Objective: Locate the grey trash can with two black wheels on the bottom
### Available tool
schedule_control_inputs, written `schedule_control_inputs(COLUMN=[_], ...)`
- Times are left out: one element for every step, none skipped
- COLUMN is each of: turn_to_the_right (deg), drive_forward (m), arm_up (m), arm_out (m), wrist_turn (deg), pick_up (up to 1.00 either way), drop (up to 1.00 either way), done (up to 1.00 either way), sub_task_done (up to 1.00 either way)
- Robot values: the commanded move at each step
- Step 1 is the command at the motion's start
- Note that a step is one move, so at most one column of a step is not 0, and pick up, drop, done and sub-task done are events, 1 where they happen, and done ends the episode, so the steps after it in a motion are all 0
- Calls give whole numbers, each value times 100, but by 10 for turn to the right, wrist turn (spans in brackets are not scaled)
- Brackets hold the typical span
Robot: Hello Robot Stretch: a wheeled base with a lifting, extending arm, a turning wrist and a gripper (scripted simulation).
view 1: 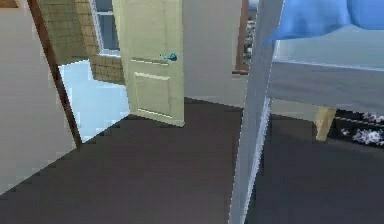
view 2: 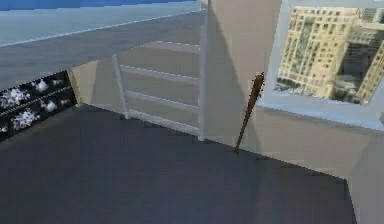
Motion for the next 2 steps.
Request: schedule_control_inputs(turn_to_the_right=[-270,0], drive_forward=[0,75], arm_up=[0,0], arm_out=[0,0], wrist_turn=[0,0], pick_up=[0,0], drop=[0,0], done=[0,0], sub_task_done=[0,0])
